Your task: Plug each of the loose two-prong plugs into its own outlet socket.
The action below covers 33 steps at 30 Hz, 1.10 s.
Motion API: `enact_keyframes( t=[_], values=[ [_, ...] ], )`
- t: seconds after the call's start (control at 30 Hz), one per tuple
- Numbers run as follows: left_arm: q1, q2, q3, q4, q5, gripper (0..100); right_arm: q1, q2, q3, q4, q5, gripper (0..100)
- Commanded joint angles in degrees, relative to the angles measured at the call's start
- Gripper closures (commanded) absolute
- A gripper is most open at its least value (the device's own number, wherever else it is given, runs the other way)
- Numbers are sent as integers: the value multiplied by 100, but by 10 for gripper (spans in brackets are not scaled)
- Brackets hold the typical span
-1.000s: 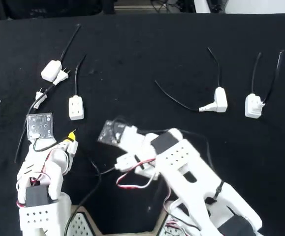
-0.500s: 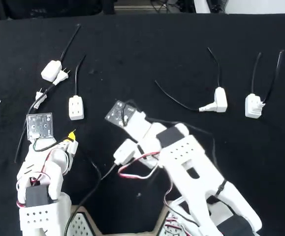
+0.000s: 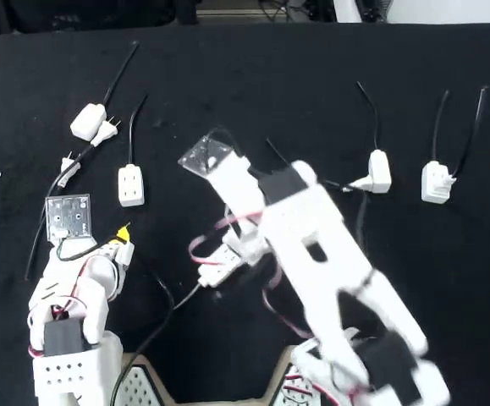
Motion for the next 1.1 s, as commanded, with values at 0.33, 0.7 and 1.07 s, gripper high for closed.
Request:
enact_keyframes(
  t=[0.33,0.7,1.07],
  values=[
    [-22,-35,-145,-105,62,788,-132,2360,-2668,1442,-1204,988],
    [-22,-35,-145,-105,62,788,-554,2484,-2334,1037,-1363,988],
    [-22,-35,-145,-105,62,788,-422,2527,-2158,668,-1099,988]
  ],
)
